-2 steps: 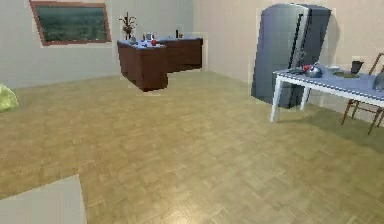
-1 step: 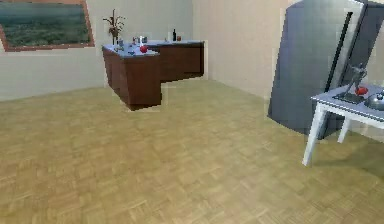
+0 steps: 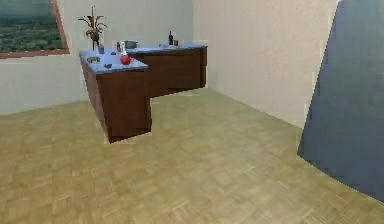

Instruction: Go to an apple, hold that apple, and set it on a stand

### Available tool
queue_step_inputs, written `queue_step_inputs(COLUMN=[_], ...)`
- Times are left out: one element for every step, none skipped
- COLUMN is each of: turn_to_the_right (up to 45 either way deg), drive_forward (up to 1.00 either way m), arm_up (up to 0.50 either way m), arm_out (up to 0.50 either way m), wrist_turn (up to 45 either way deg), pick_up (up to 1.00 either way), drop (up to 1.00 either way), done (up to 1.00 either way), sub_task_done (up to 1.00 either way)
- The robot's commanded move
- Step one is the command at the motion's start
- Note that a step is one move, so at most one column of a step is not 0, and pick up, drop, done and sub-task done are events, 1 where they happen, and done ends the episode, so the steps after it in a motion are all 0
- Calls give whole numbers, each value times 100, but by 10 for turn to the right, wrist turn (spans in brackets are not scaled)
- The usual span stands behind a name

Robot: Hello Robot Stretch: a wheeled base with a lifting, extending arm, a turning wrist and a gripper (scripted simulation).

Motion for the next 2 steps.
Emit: queue_step_inputs(turn_to_the_right=[0,0], drive_forward=[100,100], arm_up=[0,0], arm_out=[0,0], wrist_turn=[0,0], pick_up=[0,0], drop=[0,0], done=[0,0], sub_task_done=[0,0])
